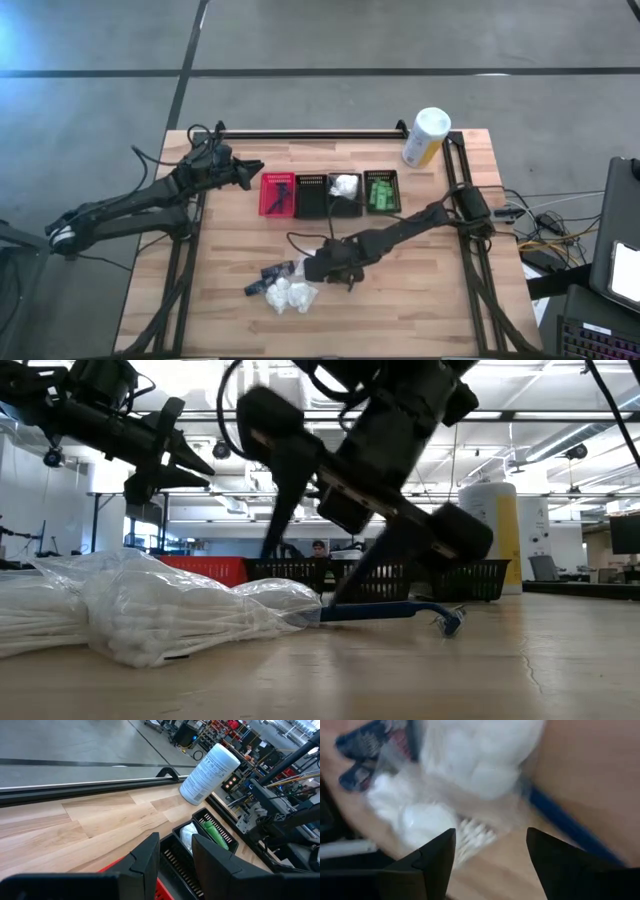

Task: Pick & Place Travel size toiletries
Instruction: Put the cotton pack into the middle black bin

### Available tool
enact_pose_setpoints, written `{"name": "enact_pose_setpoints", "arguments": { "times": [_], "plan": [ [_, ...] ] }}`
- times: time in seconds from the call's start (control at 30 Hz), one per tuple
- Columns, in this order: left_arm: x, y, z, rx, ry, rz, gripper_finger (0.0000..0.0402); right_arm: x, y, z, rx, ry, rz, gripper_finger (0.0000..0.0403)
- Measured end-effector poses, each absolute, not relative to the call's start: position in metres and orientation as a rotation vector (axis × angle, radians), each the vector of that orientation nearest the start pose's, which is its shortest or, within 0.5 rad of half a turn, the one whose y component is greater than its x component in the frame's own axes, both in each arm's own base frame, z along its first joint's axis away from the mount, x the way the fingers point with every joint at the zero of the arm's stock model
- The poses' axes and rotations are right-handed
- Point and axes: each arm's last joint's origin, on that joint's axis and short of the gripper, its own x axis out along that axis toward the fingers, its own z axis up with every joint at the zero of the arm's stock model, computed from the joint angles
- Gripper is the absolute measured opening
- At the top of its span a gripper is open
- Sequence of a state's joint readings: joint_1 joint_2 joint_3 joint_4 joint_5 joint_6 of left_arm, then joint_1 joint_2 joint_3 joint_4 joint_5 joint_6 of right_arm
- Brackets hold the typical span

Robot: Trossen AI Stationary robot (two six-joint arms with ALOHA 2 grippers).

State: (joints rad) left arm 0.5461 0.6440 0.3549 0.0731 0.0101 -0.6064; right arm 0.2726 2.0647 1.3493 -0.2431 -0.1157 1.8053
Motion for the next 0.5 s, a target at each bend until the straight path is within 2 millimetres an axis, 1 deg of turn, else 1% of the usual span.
{"name": "enact_pose_setpoints", "arguments": {
  "times": [0.17,0.3,0.4,0.5],
  "plan": [
    [0.133,0.08,0.229,-0.649,0.042,0.583,0.012,0.405,0.115,0.133,1.572,0.963,-0.608,0.0252],
    [0.133,0.08,0.229,-0.649,0.041,0.583,0.012,0.403,0.114,0.13,1.563,0.948,-0.618,0.0256],
    [0.133,0.08,0.229,-0.649,0.041,0.583,0.012,0.404,0.11,0.13,1.544,0.914,-0.636,0.0247],
    [0.133,0.08,0.229,-0.649,0.041,0.582,0.012,0.407,0.104,0.132,1.528,0.851,-0.669,0.0228]
  ]
}}
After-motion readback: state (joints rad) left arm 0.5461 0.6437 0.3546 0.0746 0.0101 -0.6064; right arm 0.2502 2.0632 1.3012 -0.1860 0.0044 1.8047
